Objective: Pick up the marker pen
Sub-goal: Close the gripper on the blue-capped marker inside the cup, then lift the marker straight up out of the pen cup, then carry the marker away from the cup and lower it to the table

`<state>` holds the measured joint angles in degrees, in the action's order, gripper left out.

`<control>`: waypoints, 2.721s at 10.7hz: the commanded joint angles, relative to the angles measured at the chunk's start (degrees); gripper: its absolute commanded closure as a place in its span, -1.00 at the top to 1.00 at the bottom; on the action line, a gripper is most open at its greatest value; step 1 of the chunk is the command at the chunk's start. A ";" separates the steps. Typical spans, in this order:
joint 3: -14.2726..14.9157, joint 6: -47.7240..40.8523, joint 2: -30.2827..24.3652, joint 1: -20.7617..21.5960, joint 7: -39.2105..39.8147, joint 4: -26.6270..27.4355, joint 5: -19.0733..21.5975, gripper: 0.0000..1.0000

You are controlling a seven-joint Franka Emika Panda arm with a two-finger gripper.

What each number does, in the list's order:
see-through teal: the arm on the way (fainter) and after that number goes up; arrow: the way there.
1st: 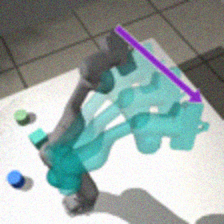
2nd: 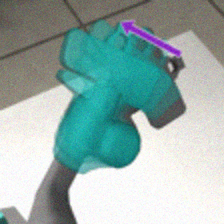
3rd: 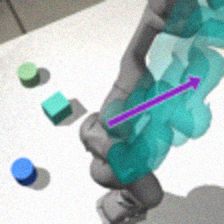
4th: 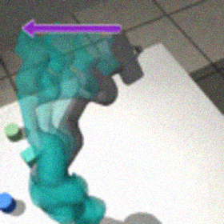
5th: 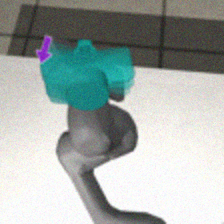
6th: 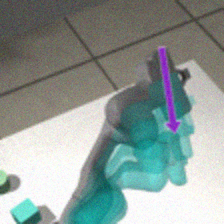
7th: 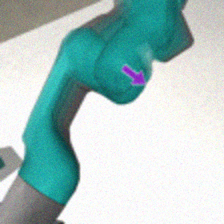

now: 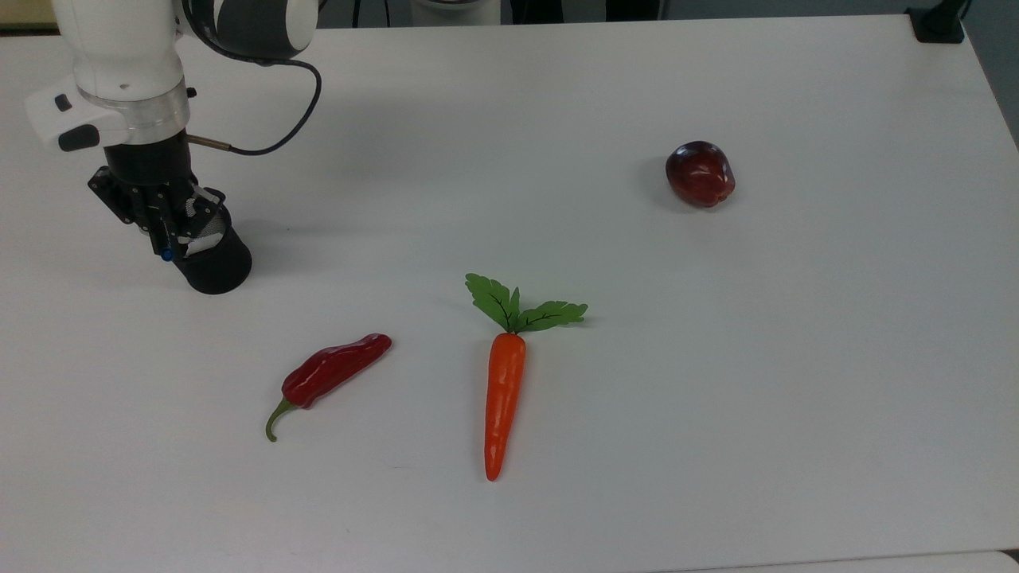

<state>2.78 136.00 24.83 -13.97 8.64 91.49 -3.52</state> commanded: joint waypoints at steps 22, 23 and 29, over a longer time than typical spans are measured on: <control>-7.00 -30.09 -12.37 22.75 -13.65 8.52 0.97 -0.74; -7.00 -29.83 -10.44 23.19 -13.65 8.44 0.97 -0.74; -6.29 -20.52 -2.52 21.36 -14.52 7.74 0.18 -0.72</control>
<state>-4.13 112.99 21.18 8.13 -5.00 99.35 -3.41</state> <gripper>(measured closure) 0.815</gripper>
